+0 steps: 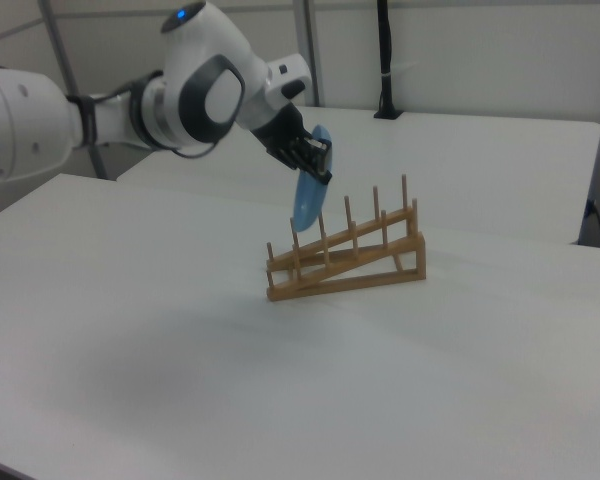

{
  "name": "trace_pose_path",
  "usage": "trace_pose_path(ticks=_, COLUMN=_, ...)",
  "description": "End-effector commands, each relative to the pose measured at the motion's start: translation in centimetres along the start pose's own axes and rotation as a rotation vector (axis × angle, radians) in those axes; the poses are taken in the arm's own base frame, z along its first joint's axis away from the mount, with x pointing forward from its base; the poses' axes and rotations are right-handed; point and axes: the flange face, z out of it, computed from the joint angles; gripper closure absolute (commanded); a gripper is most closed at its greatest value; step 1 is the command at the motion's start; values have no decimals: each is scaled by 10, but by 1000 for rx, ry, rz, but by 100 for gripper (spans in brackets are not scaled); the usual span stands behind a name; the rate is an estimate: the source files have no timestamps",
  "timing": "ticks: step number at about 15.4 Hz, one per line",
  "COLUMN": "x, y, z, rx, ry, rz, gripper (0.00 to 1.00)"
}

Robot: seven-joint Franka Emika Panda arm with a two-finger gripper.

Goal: Pick plate from plate rack
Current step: 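Lift the blue plate up out of the wooden rack, then carry the plate away from the rack and lower it flat onto the table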

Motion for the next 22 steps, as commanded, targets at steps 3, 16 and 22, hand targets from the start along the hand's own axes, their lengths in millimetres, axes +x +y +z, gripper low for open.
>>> trace_pose_path(ticks=3, x=-23, y=-3, z=-57, rx=166, ry=-215, rz=152, gripper=98)
trace_pose_path(ticks=16, x=-129, y=-48, z=5, rx=387, ry=-723, rz=-19, gripper=100)
trace_pose_path(ticks=22, x=-160, y=-74, z=46, rx=381, ry=-716, rz=-36, gripper=100)
